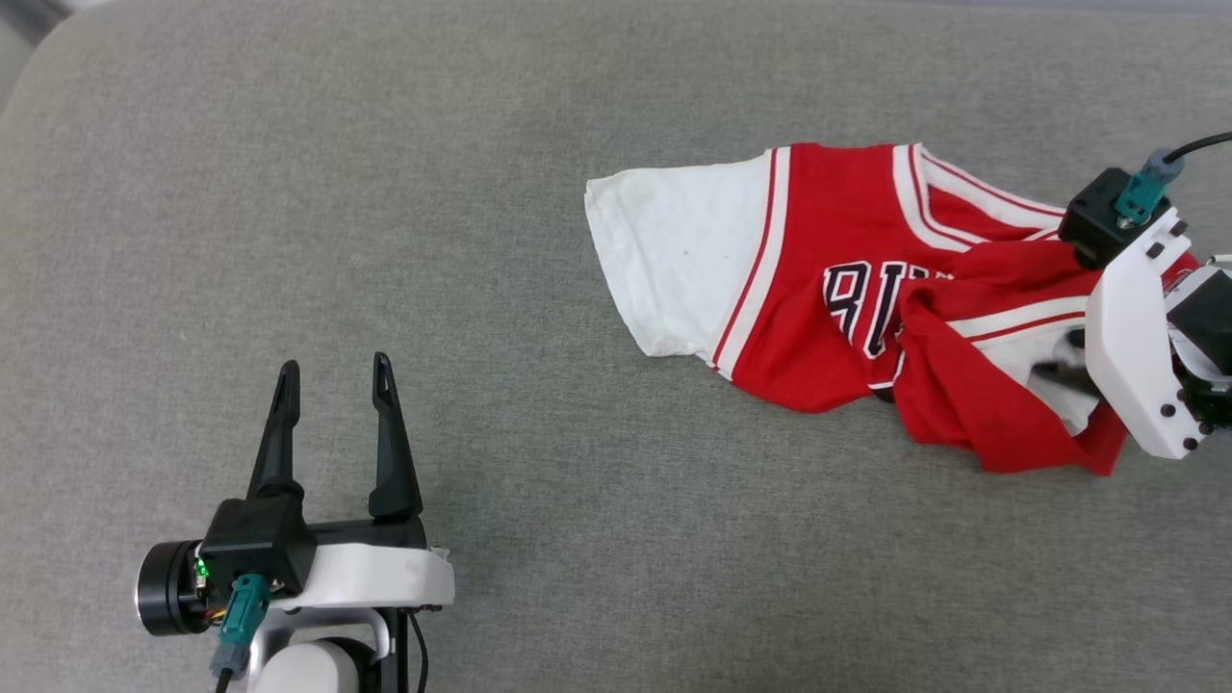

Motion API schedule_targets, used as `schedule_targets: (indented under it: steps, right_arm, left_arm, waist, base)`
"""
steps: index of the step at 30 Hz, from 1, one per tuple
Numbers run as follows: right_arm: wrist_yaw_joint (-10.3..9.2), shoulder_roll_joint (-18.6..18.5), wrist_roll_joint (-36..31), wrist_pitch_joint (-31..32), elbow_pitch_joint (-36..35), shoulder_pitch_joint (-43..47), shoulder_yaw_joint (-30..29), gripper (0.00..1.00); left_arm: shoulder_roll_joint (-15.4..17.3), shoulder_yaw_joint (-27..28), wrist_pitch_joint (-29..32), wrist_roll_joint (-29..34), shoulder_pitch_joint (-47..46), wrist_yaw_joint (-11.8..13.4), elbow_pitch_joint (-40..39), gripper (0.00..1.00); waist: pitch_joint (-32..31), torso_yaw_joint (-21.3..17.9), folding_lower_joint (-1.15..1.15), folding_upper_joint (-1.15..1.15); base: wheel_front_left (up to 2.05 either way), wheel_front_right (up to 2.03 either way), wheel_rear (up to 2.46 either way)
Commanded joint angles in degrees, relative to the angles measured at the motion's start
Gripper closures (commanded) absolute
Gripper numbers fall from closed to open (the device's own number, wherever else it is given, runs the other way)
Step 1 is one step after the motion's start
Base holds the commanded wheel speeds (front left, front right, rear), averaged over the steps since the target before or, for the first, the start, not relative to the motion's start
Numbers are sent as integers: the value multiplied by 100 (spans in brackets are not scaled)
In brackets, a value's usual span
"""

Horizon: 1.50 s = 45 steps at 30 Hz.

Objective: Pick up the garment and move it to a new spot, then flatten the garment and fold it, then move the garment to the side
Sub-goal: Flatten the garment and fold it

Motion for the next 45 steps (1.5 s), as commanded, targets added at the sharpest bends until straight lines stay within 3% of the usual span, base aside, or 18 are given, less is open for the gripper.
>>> schedule_targets:
  steps: [1,6,11,16,17,18,25,31,39,42,45]
  right_arm:
    - [-4,-8,49,-115,-49,46,-22,100]
    - [-4,-336,164,-489,-498,-19,-91,100]
    - [-4,-921,210,-602,-948,102,-183,100]
    - [-4,-1365,495,-1005,-713,643,-402,100]
    - [-4,-1370,552,-1232,-575,788,-492,92]
    - [-4,-1308,628,-1533,-378,980,-599,0]
    - [-4,-526,437,-3708,999,2377,-1110,0]
    - [-4,-146,208,-4556,1365,2806,-1612,0]
    - [-4,-257,-213,-4566,879,2434,-2255,0]
    - [-4,-348,-409,-4124,423,2160,-2376,0]
    - [-4,-449,-484,-3239,-109,1849,-2285,0]
  left_arm:
    - [-8,29,-15,-9,34,7,20,0]
    - [-8,47,-15,12,137,21,36,0]
    - [-8,86,-15,49,221,7,-13,0]
    - [-8,70,-14,17,286,27,-52,0]
    - [-8,65,-15,10,304,39,-63,0]
    - [-8,67,-15,7,318,50,-64,0]
    - [-8,51,-15,-14,426,77,-52,0]
    - [-7,98,-15,42,495,69,-61,0]
    - [-6,67,-15,26,538,89,-82,0]
    - [-8,29,-15,9,554,100,-99,0]
    - [-8,6,-15,-1,555,95,-93,0]
  waist:
    - [-106,-87,0,0]
    - [-364,-291,0,0]
    - [-504,-450,0,0]
    - [-550,-476,0,0]
    - [-553,-478,0,0]
    - [-556,-485,0,0]
    - [-620,-477,0,0]
    - [-736,-523,0,0]
    - [-834,-480,0,0]
    - [-828,-437,0,0]
    - [-806,-391,0,0]
  base:
    - [0,0,0]
    - [0,0,0]
    - [0,0,0]
    - [0,0,0]
    - [0,0,0]
    - [0,0,0]
    - [0,0,0]
    - [0,0,0]
    - [0,0,0]
    - [0,0,0]
    - [0,0,0]
